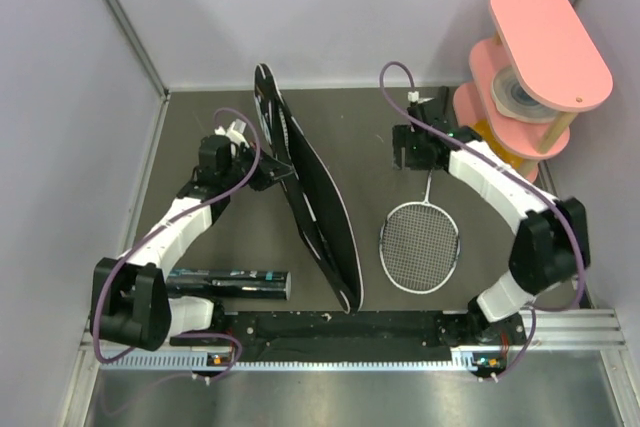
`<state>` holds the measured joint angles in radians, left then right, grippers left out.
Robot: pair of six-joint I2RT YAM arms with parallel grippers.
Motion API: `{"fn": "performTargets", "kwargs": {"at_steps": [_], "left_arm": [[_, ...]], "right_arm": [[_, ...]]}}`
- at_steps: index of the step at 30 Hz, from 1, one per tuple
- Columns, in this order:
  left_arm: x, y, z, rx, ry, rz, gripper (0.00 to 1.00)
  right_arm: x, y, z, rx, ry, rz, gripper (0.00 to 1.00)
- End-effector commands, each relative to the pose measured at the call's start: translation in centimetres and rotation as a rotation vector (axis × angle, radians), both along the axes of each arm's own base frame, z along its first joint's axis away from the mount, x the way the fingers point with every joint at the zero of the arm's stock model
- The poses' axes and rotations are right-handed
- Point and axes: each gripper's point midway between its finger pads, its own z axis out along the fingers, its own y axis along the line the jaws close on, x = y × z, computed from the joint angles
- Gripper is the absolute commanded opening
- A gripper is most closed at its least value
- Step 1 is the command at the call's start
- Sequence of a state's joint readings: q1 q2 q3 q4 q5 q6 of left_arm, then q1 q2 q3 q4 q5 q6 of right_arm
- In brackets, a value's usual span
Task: Pack up the badminton gear
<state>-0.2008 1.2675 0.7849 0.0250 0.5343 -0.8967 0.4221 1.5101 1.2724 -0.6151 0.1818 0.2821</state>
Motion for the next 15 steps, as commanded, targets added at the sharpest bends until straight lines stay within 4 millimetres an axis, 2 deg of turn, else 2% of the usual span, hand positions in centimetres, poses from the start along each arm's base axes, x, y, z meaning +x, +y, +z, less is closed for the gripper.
{"fn": "performTargets", "kwargs": {"at_steps": [1, 3, 4, 7, 8, 10, 15], "left_arm": [[0.0, -0.4, 4.6, -0.030, -0.158, -0.039, 0.00], [-0.2, -0.6, 4.5, -0.037, -0.152, -0.050, 0.00], [-0.1, -0.6, 4.4, -0.042, -0.146, -0.051, 0.00], [-0.3, -0.8, 4.3, -0.058, -0.143, -0.061, 0.00], [-0.3, -0.8, 4.1, -0.057, -0.139, -0.061, 0.00], [-0.3, -0.8, 4.2, -0.058, -0.142, -0.061, 0.00], [-0.2, -0.8, 4.3, -0.055, -0.142, -0.062, 0.00]], "right_arm": [[1.2, -0.8, -3.3, 0.077, 0.151, -0.261, 0.74], [2.4, -1.6, -3.9, 0.082, 0.156, -0.324, 0.72], [2.9, -1.9, -5.4, 0.052, 0.180, -0.341, 0.69], [4.5, -3.1, -5.7, -0.019, 0.150, -0.389, 0.65], [4.8, -3.7, -6.6, -0.053, 0.160, -0.402, 0.64], [5.2, -4.8, -7.1, -0.079, 0.163, -0.430, 0.64], [4.7, -7.0, -9.7, -0.115, 0.228, -0.452, 0.61]]}}
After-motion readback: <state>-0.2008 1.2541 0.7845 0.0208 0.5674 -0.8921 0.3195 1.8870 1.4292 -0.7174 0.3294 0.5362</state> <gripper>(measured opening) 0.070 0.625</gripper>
